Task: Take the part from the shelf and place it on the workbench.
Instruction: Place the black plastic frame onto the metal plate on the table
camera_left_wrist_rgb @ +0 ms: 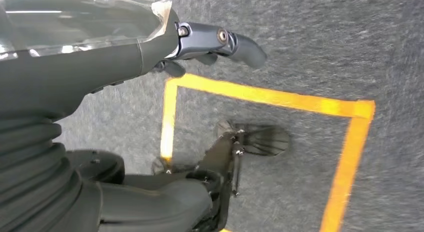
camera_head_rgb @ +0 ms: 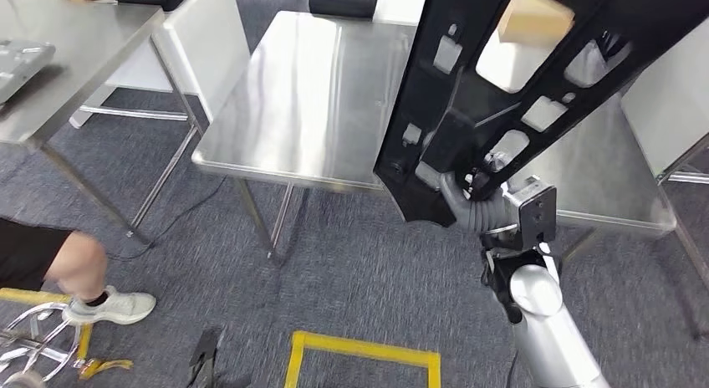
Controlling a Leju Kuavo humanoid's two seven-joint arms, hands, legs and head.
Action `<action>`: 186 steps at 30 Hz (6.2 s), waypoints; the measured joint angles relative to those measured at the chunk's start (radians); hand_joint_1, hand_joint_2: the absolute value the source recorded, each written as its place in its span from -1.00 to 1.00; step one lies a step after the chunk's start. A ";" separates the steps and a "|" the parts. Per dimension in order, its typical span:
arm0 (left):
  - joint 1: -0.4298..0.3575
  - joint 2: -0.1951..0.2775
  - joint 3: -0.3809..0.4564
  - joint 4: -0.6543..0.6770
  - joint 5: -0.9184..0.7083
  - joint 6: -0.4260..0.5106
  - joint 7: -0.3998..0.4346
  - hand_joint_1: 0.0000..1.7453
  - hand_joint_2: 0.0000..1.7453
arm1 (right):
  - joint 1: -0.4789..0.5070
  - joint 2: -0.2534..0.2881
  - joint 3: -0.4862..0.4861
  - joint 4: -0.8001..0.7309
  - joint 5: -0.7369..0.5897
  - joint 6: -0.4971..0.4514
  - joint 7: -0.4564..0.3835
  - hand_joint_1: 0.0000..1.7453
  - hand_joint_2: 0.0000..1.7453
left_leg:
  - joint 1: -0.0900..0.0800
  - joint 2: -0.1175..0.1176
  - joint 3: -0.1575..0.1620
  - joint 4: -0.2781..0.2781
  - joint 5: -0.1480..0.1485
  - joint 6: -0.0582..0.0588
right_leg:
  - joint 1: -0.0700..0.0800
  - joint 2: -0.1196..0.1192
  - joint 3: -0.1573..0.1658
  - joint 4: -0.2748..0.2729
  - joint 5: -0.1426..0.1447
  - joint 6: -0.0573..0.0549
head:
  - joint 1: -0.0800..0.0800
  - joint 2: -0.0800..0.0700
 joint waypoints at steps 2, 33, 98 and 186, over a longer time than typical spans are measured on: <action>-0.015 -0.006 -0.001 -0.005 -0.003 -0.005 0.000 -1.00 1.00 | -0.016 -0.001 -0.001 -0.006 0.000 -0.001 -0.001 1.00 1.00 | 0.006 -0.008 0.041 0.007 -0.029 0.006 | 0.007 -0.002 -0.003 0.097 0.033 0.017 | 0.004 0.000; -0.042 -0.032 -0.025 -0.017 -0.021 0.014 0.007 -1.00 1.00 | -0.155 0.018 0.156 0.093 0.437 -0.125 0.065 1.00 1.00 | -0.001 0.005 -0.030 0.091 0.003 0.024 | 0.032 -0.010 -0.100 0.085 -0.053 -0.009 | 0.013 0.000; -0.057 -0.048 -0.098 0.031 0.022 -0.028 0.048 -1.00 -1.00 | -0.556 0.051 0.125 1.148 0.675 -0.250 0.218 -1.00 -1.00 | 0.006 0.002 0.084 0.040 -0.052 0.010 | 0.003 -0.021 -0.298 0.098 0.124 0.046 | 0.017 0.000; -0.088 -0.057 -0.126 0.029 0.089 -0.004 0.018 -1.00 -1.00 | -0.735 0.089 0.324 1.067 0.586 -0.097 0.213 -1.00 1.00 | 0.004 0.005 0.095 0.036 -0.064 -0.002 | 0.002 -0.027 -0.290 0.098 0.130 0.034 | 0.017 0.000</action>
